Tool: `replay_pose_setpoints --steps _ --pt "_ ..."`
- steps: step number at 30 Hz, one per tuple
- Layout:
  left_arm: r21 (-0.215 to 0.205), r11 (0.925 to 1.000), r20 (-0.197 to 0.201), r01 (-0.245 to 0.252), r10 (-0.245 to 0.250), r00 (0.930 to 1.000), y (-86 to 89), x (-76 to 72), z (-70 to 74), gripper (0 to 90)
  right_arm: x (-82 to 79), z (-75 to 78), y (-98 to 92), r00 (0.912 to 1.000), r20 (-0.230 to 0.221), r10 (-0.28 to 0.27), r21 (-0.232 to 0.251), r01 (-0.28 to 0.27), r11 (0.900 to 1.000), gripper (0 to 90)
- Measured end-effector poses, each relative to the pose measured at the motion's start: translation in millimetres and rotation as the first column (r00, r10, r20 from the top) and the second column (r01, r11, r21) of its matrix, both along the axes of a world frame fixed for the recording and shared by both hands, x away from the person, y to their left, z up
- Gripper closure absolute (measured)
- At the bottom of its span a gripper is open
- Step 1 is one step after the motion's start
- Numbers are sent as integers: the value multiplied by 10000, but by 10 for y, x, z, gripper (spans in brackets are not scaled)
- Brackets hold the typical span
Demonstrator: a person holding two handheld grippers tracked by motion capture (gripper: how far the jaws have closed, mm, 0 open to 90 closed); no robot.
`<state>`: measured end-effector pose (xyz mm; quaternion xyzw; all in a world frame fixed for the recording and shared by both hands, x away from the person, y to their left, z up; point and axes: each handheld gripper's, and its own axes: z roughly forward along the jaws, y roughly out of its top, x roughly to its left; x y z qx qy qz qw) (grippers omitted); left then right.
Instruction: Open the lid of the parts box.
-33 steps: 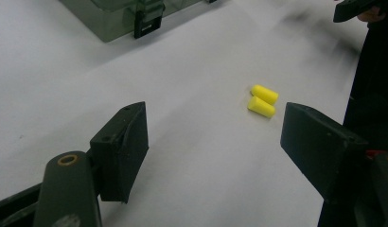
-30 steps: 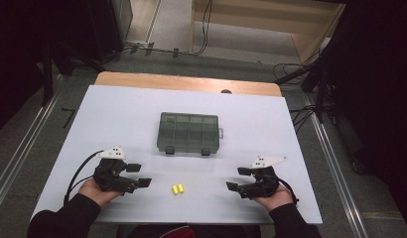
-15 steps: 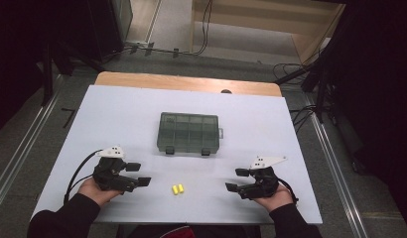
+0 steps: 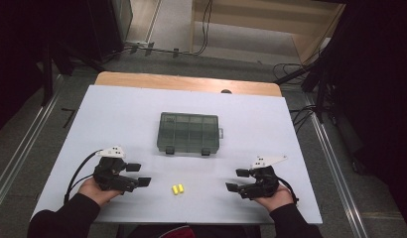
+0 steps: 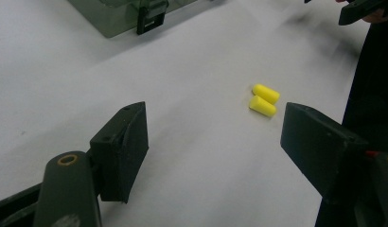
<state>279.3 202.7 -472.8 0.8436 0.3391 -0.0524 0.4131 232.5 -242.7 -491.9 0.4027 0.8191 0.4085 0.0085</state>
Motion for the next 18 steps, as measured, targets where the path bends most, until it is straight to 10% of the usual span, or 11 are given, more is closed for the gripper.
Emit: replay_pose_setpoints --steps 18 --pt "-80 9999 -125 -62 61 9999 9 12 -4 244 15 6 -12 9996 -287 -78 184 84 9998 267"
